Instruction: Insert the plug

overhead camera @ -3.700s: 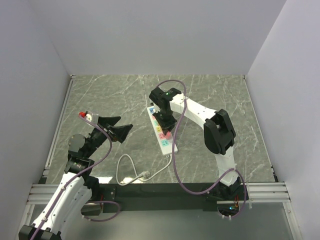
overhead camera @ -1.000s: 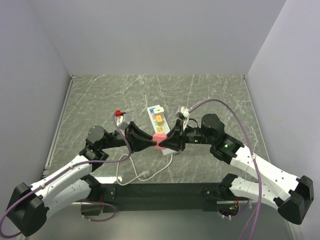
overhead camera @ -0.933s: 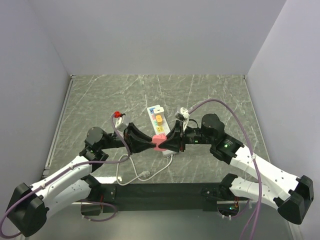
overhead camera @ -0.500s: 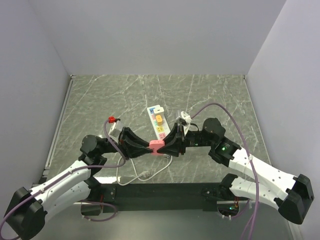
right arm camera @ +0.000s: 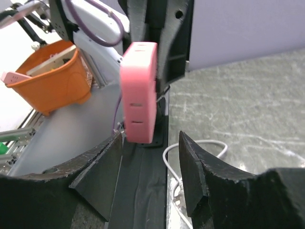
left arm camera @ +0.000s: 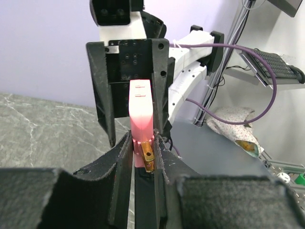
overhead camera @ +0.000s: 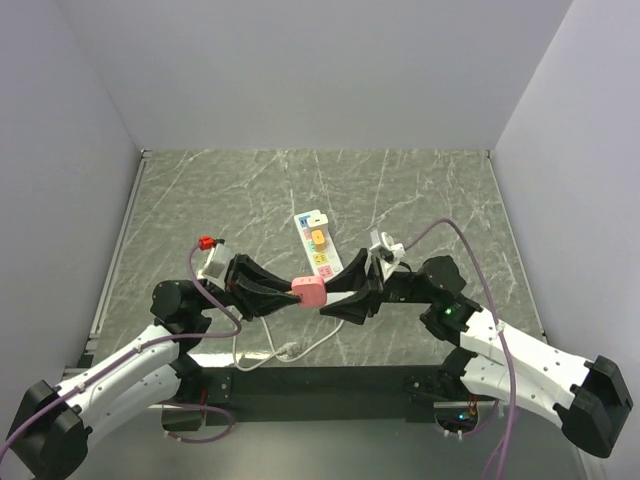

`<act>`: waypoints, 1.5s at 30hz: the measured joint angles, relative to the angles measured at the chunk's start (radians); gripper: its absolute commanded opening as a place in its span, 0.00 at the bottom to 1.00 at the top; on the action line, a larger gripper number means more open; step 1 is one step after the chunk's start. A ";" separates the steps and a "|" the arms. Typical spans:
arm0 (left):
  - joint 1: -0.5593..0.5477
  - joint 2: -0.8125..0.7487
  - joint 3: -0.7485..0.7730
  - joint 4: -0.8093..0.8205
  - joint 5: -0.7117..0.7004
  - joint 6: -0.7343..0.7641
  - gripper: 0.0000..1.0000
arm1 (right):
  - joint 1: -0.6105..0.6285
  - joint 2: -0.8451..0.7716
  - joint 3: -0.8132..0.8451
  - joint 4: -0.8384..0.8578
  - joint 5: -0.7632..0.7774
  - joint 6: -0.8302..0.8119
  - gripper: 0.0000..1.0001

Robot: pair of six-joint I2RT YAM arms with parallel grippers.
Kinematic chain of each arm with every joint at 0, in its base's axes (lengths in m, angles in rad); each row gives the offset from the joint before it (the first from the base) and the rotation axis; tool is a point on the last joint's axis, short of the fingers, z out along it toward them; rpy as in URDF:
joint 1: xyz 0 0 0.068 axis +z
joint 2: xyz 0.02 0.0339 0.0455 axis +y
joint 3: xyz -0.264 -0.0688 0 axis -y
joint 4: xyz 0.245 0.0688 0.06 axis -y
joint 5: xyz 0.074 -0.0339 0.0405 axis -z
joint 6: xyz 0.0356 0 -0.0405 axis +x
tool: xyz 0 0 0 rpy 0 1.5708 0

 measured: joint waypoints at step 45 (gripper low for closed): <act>0.030 -0.104 -0.003 -0.281 -0.271 0.193 0.93 | 0.005 -0.096 0.256 -0.327 0.387 -0.147 0.00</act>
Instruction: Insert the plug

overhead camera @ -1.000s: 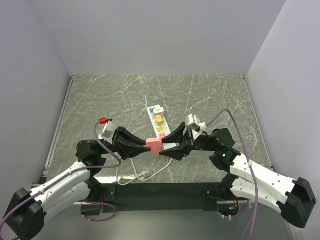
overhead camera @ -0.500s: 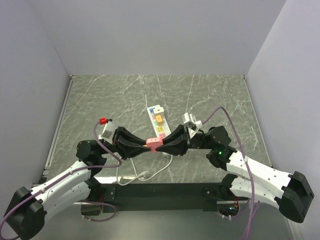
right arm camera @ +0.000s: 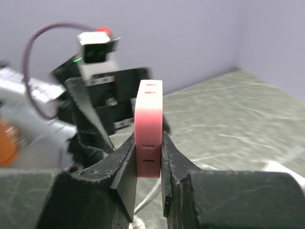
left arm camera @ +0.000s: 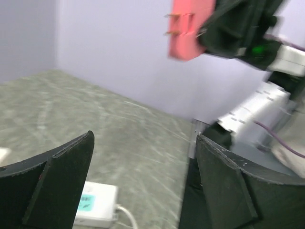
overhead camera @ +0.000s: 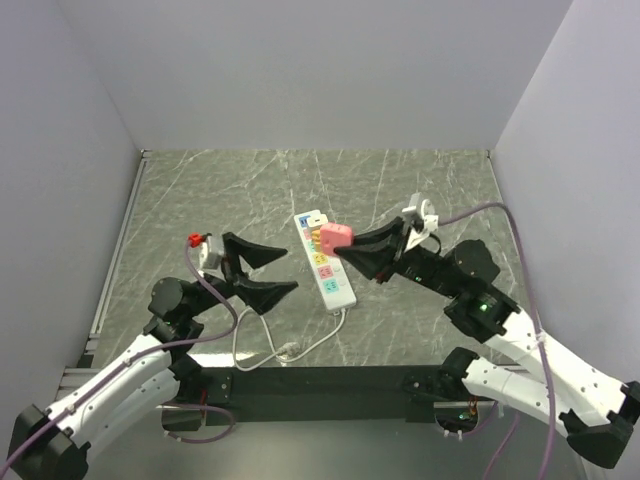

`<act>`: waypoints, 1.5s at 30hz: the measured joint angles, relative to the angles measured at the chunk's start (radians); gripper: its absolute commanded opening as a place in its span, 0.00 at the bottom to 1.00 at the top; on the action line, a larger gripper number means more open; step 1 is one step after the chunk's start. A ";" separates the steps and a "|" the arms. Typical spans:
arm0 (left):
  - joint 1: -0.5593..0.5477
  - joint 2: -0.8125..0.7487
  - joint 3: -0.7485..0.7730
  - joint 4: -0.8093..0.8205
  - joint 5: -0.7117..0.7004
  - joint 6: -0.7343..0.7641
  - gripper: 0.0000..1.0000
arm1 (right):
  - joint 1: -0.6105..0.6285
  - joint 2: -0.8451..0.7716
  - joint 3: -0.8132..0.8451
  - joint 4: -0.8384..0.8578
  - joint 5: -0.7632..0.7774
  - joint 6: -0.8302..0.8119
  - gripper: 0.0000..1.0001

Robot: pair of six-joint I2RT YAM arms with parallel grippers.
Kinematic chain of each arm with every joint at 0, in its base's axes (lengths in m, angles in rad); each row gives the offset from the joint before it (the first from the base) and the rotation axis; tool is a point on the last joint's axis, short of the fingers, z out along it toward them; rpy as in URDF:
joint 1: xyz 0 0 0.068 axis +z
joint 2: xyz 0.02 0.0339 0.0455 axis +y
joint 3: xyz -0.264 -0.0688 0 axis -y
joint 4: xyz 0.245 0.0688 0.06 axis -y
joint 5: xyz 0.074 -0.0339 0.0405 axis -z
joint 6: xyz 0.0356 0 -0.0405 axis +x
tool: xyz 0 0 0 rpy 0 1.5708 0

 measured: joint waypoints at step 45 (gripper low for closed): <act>0.231 -0.003 -0.001 -0.300 -0.312 0.097 0.93 | -0.123 1.075 0.812 -1.201 0.271 -0.015 0.00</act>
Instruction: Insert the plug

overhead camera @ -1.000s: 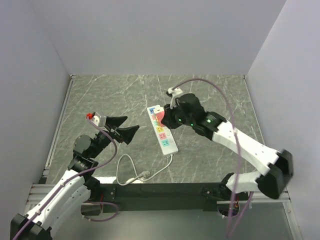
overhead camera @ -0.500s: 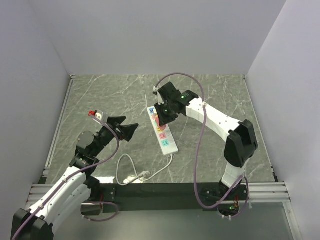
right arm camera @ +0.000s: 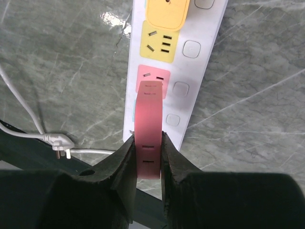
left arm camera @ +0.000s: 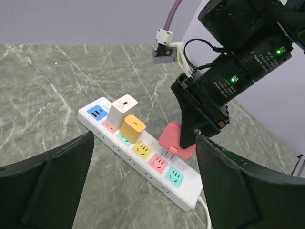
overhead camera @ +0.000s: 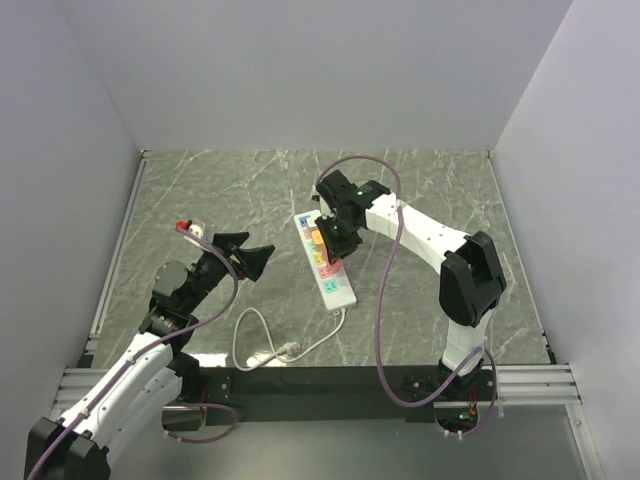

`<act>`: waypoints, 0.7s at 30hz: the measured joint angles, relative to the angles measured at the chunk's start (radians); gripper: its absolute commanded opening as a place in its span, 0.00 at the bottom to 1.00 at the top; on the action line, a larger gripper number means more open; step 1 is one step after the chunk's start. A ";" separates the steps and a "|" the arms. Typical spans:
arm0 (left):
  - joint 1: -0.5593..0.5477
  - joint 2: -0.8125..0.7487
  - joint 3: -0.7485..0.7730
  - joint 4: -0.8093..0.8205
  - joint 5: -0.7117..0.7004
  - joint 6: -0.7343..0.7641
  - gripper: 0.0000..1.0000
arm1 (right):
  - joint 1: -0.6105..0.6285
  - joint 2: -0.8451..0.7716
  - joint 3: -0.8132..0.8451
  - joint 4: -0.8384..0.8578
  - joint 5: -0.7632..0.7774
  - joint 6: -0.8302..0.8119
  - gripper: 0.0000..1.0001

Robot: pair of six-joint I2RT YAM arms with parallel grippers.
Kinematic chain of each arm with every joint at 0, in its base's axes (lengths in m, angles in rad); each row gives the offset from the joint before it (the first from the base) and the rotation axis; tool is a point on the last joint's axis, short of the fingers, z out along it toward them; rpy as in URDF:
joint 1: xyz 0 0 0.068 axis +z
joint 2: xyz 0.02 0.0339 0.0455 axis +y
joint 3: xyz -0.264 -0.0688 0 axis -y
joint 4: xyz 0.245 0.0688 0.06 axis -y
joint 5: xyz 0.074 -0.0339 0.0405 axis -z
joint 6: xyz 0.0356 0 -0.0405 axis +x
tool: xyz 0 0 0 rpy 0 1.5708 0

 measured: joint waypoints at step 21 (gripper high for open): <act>0.014 0.001 -0.013 0.001 0.000 -0.003 0.93 | 0.005 0.013 -0.059 0.080 0.047 0.040 0.00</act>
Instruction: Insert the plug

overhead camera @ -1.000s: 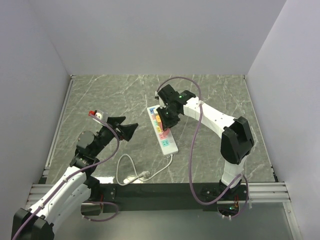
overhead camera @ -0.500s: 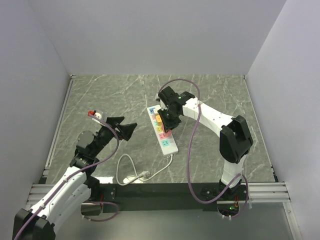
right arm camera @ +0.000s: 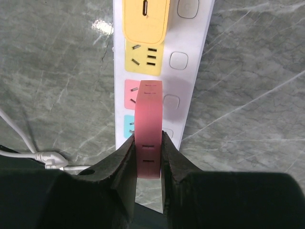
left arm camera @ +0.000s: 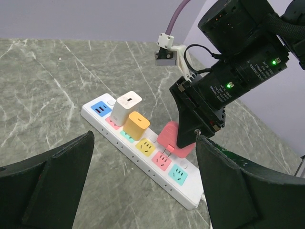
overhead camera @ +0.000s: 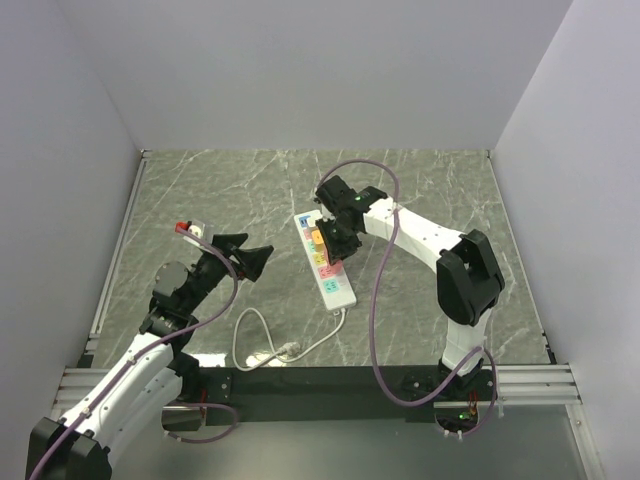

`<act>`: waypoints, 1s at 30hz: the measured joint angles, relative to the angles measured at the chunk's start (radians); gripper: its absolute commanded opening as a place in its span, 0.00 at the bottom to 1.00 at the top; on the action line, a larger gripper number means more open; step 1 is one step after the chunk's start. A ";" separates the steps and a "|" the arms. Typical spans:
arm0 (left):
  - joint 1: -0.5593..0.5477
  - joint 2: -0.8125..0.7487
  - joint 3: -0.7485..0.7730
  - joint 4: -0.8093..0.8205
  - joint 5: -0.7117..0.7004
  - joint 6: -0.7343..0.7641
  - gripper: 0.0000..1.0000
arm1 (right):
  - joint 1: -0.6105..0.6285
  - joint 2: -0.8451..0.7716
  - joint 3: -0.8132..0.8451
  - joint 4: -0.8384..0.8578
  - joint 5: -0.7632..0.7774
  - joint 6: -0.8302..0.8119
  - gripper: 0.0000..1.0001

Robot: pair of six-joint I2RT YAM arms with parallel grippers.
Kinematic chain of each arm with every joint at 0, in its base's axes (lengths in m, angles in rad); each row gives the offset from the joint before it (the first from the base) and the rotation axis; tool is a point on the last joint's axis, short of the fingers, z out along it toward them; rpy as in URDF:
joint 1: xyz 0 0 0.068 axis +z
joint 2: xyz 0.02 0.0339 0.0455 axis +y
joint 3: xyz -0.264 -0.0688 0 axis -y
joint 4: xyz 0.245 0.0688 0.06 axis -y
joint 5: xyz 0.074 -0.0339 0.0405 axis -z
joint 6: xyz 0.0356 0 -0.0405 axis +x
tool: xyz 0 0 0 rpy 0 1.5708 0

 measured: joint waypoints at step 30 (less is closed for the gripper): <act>0.008 -0.039 -0.019 -0.008 0.000 -0.015 0.94 | 0.060 0.024 -0.005 0.014 0.097 0.042 0.00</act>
